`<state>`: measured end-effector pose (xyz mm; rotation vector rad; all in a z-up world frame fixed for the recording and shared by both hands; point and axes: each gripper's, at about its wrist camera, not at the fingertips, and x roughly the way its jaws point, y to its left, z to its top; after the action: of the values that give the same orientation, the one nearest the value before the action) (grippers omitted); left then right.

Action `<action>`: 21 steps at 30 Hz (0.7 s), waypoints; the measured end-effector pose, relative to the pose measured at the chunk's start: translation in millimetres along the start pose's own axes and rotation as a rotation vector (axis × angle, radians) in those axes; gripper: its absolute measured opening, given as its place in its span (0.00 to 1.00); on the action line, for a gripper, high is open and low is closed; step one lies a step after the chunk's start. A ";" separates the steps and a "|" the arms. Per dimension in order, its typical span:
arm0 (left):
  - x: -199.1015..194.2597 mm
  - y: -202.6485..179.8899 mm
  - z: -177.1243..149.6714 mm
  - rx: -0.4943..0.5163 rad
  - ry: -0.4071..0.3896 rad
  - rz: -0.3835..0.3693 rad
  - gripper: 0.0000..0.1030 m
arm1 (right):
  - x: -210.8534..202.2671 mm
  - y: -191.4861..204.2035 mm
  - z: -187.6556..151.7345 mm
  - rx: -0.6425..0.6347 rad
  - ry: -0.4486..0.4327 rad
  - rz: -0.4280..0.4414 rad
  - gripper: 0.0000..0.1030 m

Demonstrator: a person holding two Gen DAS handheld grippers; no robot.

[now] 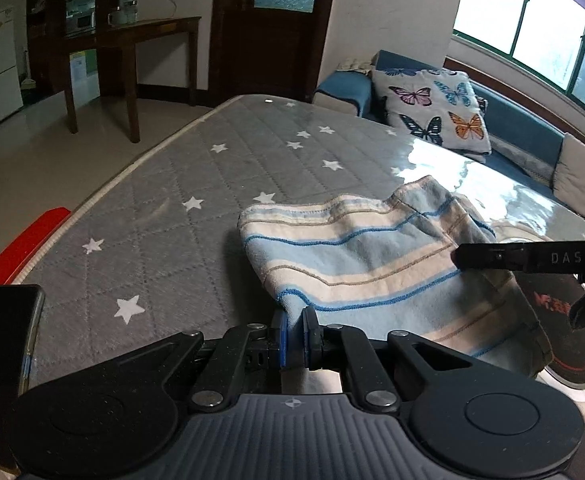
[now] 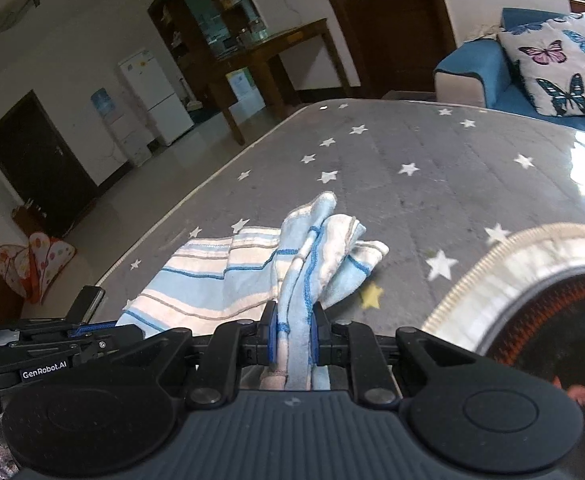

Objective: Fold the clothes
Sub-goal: 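Carry the folded shirt with both grippers away from the cooktop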

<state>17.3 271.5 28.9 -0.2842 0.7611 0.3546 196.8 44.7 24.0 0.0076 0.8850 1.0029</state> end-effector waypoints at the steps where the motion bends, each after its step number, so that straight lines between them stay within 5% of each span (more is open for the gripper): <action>1: 2.4 0.4 0.3 -0.002 0.005 0.006 0.08 | 4.0 0.8 1.4 -0.006 0.005 -0.001 0.14; 11: 13.5 1.3 -2.8 -0.002 0.031 0.033 0.08 | 26.0 -5.6 7.1 -0.004 0.039 -0.014 0.14; 17: 17.2 1.9 -7.3 -0.015 0.052 0.051 0.15 | 31.0 -10.2 5.1 0.011 0.055 -0.041 0.25; 19: 17.8 3.7 -7.7 -0.018 0.052 0.054 0.20 | 28.5 -9.8 5.1 0.011 0.049 -0.048 0.25; 21: 17.3 5.1 -7.3 -0.021 0.048 0.082 0.43 | 25.0 -7.2 4.9 0.001 0.042 -0.061 0.25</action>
<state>22.2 277.0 10.9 -0.2823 0.8186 0.4349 211.0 60.8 8.5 -0.0400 0.9192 0.9487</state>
